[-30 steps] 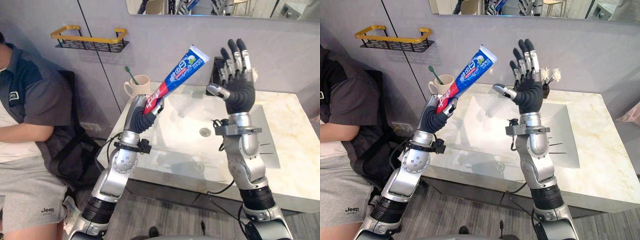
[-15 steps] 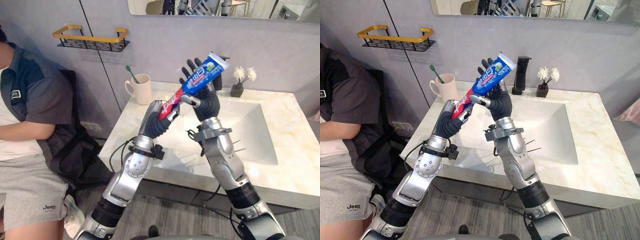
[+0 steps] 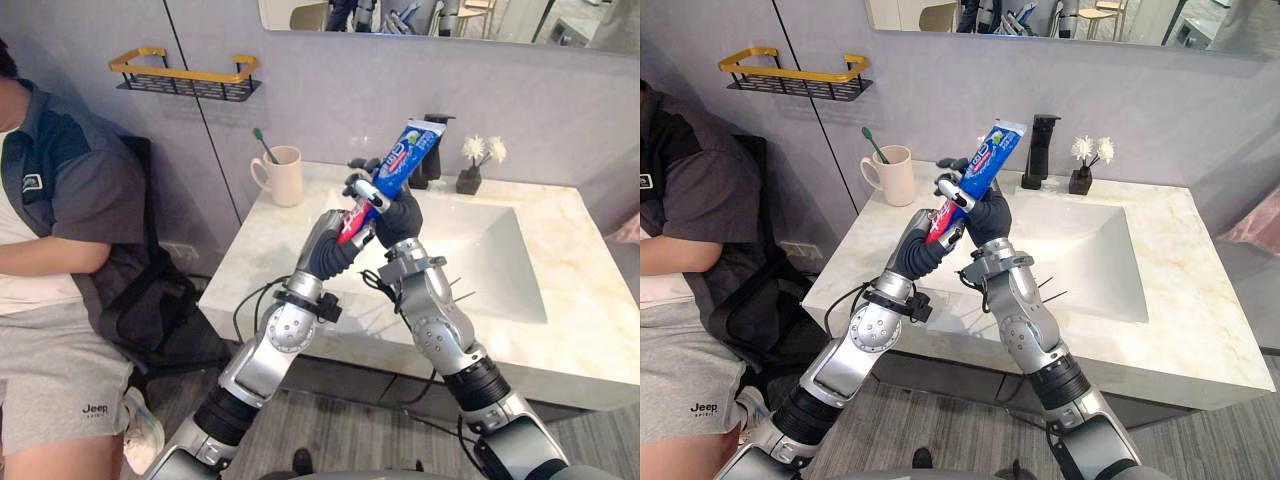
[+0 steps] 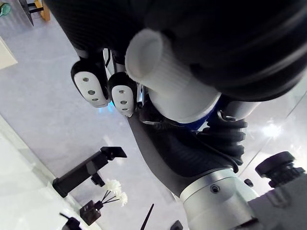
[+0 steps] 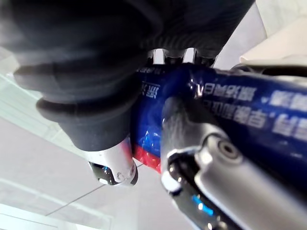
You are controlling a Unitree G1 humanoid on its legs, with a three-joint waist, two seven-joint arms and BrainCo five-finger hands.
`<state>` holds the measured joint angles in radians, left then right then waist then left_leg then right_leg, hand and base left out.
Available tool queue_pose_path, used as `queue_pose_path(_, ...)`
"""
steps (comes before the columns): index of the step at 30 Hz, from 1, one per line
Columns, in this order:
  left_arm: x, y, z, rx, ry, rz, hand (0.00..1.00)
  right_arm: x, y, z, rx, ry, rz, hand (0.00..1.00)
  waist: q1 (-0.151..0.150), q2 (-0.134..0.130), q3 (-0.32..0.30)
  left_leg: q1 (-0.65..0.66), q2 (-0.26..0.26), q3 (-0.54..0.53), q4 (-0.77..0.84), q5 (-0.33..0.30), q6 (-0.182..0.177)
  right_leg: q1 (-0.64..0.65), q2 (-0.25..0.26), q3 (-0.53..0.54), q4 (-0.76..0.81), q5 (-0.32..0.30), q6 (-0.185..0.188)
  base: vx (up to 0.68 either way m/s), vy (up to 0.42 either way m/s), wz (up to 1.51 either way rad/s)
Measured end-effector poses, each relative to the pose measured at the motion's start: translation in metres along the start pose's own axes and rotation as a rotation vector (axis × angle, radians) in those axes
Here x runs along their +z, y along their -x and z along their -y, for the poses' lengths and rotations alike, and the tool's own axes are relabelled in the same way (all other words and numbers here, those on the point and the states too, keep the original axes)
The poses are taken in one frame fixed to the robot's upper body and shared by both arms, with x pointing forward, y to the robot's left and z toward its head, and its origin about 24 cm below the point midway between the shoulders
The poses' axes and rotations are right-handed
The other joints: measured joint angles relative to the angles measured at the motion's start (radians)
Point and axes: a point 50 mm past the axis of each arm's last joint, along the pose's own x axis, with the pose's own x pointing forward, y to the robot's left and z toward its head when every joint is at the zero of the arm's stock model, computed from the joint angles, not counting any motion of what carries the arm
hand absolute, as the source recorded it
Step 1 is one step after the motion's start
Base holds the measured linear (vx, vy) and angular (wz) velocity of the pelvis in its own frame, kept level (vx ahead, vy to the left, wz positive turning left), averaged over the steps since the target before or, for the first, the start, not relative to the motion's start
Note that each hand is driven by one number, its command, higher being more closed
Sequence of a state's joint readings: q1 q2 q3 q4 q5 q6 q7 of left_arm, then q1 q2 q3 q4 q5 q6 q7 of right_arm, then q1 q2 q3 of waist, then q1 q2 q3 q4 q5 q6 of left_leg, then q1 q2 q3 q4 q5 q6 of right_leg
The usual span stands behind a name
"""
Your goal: Organize washtable
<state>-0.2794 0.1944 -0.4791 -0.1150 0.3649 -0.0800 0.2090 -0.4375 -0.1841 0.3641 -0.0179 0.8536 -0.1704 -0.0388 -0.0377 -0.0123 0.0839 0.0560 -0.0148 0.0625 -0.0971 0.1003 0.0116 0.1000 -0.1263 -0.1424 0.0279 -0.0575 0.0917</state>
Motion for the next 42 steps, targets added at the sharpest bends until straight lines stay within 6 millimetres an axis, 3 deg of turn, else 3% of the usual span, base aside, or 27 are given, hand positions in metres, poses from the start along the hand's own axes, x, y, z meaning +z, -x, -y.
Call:
queue_pose_path(2,-0.001,0.001,0.001,-0.012,0.002,-0.001,1.00,0.001,-0.002,-0.002,0.016,0.004,0.000,1.00,0.000,0.000,0.000,0.000,0.000,0.006,0.000,0.001,0.001,0.000,0.000,0.005,-0.007,0.007,0.001,-0.02,0.010,-0.08)
queue_pose_path(3,-0.002,0.002,0.002,-0.012,0.004,-0.005,0.00,0.000,-0.002,-0.004,0.029,0.005,-0.001,1.00,-0.001,0.000,0.000,0.000,0.000,0.008,0.000,0.002,0.002,0.001,0.000,0.007,-0.010,0.009,0.003,-0.02,0.006,-0.06)
queue_pose_path(12,-0.012,0.021,-0.004,0.028,0.001,-0.044,0.00,-0.001,-0.002,-0.008,0.078,0.102,-0.017,1.00,-0.001,-0.001,0.000,0.001,-0.001,0.006,-0.003,0.008,0.002,0.003,-0.001,0.006,-0.010,0.012,0.004,0.00,0.000,0.00)
queue_pose_path(14,-0.013,0.029,-0.012,0.063,-0.014,-0.057,0.00,0.010,-0.004,-0.004,0.056,0.109,0.036,1.00,-0.001,-0.001,0.000,0.001,-0.001,0.004,-0.005,0.008,0.002,0.005,-0.001,0.004,-0.011,0.012,0.004,-0.01,-0.004,0.02)
queue_pose_path(17,-0.017,0.050,-0.042,0.191,-0.066,-0.092,0.00,0.053,-0.003,0.014,-0.022,0.145,0.215,1.00,0.003,-0.001,0.000,0.006,-0.003,-0.002,-0.006,0.008,0.002,0.015,-0.002,-0.002,-0.015,0.012,0.004,0.00,-0.005,0.06)
queue_pose_path(22,-0.009,0.078,-0.104,0.503,-0.203,-0.105,0.00,0.099,0.014,0.029,-0.085,0.271,0.398,1.00,0.002,0.000,-0.001,0.012,-0.003,-0.009,-0.006,0.004,-0.003,0.036,-0.002,-0.020,-0.035,0.014,0.002,0.00,-0.014,0.06)
queue_pose_path(25,-0.004,0.090,-0.120,0.623,-0.227,-0.107,0.00,0.102,0.024,0.034,-0.116,0.308,0.412,1.00,0.004,0.001,-0.002,0.011,-0.002,-0.011,-0.006,0.003,-0.005,0.036,-0.002,-0.022,-0.036,0.013,0.000,0.00,-0.005,0.02)
queue_pose_path(29,-0.017,0.132,-0.142,0.864,-0.205,-0.254,0.00,0.104,0.051,0.056,-0.251,0.378,0.401,1.00,0.019,0.001,-0.002,0.007,-0.003,-0.018,-0.007,0.003,-0.005,0.039,-0.002,-0.030,-0.045,0.012,-0.001,0.01,-0.007,0.04)
queue_pose_path(31,-0.028,0.150,-0.143,0.935,-0.170,-0.343,0.00,0.108,0.062,0.066,-0.321,0.422,0.406,1.00,0.025,0.002,-0.002,0.004,-0.004,-0.026,-0.007,0.003,-0.005,0.044,-0.002,-0.043,-0.050,0.012,-0.001,0.02,-0.018,0.18)
queue_pose_path(34,-0.061,0.188,-0.133,0.996,-0.081,-0.572,0.00,0.113,0.070,0.073,-0.381,0.505,0.409,1.00,0.027,0.003,-0.008,0.000,-0.004,-0.033,-0.007,0.002,-0.006,0.047,-0.001,-0.051,-0.054,0.011,0.000,0.01,-0.018,0.10)
queue_pose_path(36,-0.083,0.219,-0.112,1.008,0.008,-0.762,0.00,0.114,0.077,0.077,-0.416,0.565,0.395,1.00,0.031,0.001,-0.031,-0.014,-0.004,-0.035,-0.007,0.002,-0.007,0.039,0.000,-0.056,-0.063,0.011,-0.001,0.03,-0.019,0.05)
queue_pose_path(42,-0.119,0.283,-0.063,0.955,0.177,-1.151,0.00,0.120,0.092,0.088,-0.517,0.664,0.389,1.00,0.050,-0.005,-0.034,-0.028,-0.006,-0.048,-0.007,0.002,-0.007,0.034,-0.001,-0.074,-0.064,0.010,0.000,0.01,-0.015,0.07)
